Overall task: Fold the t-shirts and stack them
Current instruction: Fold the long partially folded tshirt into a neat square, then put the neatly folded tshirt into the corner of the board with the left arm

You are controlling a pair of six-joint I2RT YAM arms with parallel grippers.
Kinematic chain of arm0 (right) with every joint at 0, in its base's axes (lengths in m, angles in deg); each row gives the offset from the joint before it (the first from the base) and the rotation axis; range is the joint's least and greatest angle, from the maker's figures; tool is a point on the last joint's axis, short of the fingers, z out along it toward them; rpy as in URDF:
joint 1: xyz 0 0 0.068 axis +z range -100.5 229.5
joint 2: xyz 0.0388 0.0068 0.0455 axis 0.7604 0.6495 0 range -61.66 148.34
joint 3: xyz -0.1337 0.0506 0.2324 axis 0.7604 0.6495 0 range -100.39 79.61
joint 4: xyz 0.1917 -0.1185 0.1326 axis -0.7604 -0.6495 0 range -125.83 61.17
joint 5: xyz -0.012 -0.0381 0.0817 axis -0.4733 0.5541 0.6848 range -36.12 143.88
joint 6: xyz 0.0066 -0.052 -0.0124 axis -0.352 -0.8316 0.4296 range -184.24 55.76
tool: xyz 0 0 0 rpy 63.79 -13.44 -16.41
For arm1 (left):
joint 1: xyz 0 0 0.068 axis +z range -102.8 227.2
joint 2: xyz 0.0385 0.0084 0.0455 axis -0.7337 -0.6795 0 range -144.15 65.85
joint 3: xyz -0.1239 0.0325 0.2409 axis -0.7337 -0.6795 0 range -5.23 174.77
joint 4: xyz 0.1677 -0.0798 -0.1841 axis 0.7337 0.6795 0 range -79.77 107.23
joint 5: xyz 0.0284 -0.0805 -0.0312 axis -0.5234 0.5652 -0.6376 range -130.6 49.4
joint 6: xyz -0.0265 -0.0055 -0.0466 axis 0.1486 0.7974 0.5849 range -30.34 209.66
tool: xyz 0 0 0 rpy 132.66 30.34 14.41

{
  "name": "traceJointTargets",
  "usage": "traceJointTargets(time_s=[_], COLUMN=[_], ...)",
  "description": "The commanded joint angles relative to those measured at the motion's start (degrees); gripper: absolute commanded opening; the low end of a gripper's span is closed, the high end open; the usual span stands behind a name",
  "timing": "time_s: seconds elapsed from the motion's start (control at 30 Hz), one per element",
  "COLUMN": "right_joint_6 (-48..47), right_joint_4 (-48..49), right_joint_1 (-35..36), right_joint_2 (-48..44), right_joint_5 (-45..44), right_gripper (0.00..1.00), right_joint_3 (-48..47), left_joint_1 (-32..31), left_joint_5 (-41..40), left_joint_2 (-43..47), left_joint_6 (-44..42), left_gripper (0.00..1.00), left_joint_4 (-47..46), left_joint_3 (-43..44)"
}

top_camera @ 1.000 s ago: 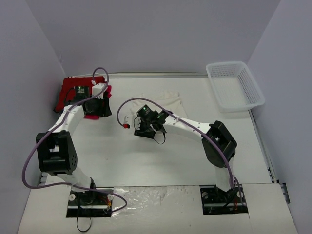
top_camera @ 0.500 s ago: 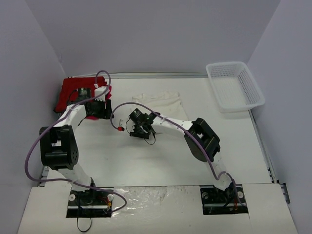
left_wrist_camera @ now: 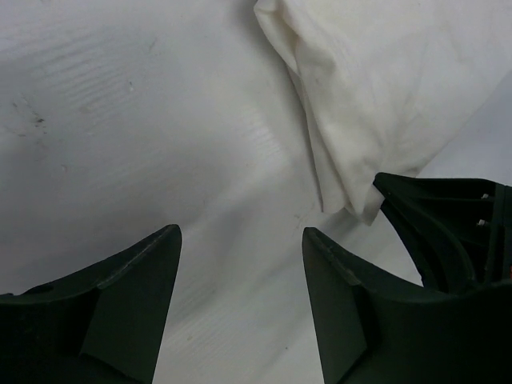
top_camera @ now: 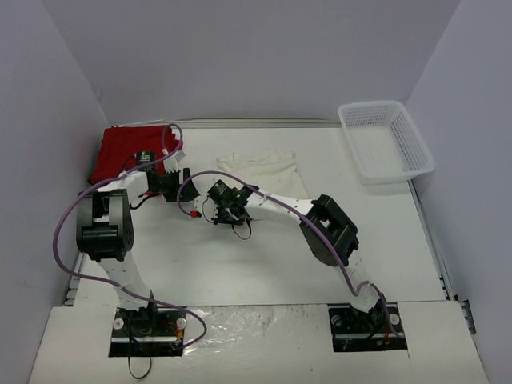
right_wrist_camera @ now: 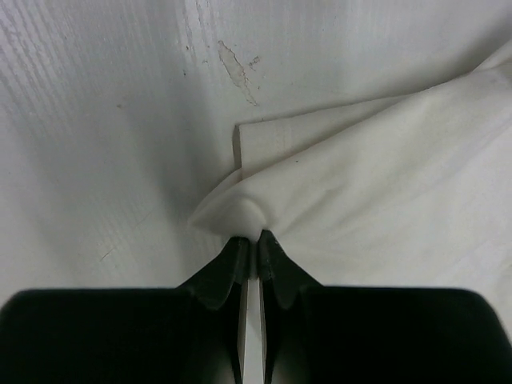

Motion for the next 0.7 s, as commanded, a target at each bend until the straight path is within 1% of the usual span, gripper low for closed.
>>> traceJointTargets(time_s=[0.0, 0.03, 0.07, 0.1, 0.13, 0.33, 0.37, 0.4, 0.43, 0.53, 0.63, 0.67], right_joint_6=[-0.01, -0.1, -0.18, -0.19, -0.19, -0.27, -0.27, -0.27, -0.27, -0.19, -0.19, -0.36], right_joint_4=[-4.54, -4.81, -5.16, -5.33, -5.6, -7.53, -7.71, -7.97, -8.15, -9.2, -9.82, -9.99], right_joint_1=[0.87, 0.95, 0.95, 0.96, 0.96, 1.04, 1.04, 1.04, 1.04, 1.13, 1.13, 1.13], right_joint_2=[-1.46, -1.9, -2.16, -2.25, -2.17, -1.81, -1.64, -1.38, -1.03, -1.11, -1.37, -1.37], right_joint_5=[-1.26, -1.44, -1.53, -1.7, -1.97, -1.8, -1.79, -2.05, -2.06, -1.71, -1.79, -2.05], right_gripper=[0.0, 0.0, 0.0, 0.0, 0.0, 0.0, 0.0, 0.0, 0.0, 0.0, 0.0, 0.0], right_joint_3=[-2.94, -3.2, -3.73, -4.17, -4.61, -6.54, -6.89, -7.51, -7.86, -9.26, -10.15, -10.15], left_joint_1=[0.2, 0.2, 0.2, 0.11, -0.15, -2.08, -4.0, -4.37, -4.72, -6.3, -7.53, -7.71], left_joint_5=[6.72, 7.94, 8.3, 9.18, 9.53, 9.97, 10.24, 10.59, 11.37, 12.35, 12.61, 12.79], left_joint_2=[-0.94, -1.9, -2.34, -3.13, -3.4, -5.07, -5.59, -7.17, -8.14, -11.31, -13.42, -14.12], left_joint_6=[6.02, 7.08, 7.88, 9.89, 11.04, 16.67, 17.2, 19.29, 20.44, 23.61, 25.63, 26.16], left_gripper=[0.62, 0.64, 0.73, 0.76, 0.77, 0.84, 0.85, 0.86, 0.91, 0.97, 0.97, 0.94], left_joint_4=[-2.67, -4.07, -4.52, -5.57, -7.93, -13.48, -14.01, -14.71, -16.46, -18.49, -22.35, -22.63], left_joint_3=[0.53, 0.35, 0.26, 0.0, -0.26, 0.17, 0.44, 0.96, 1.31, 2.11, 2.2, 2.63])
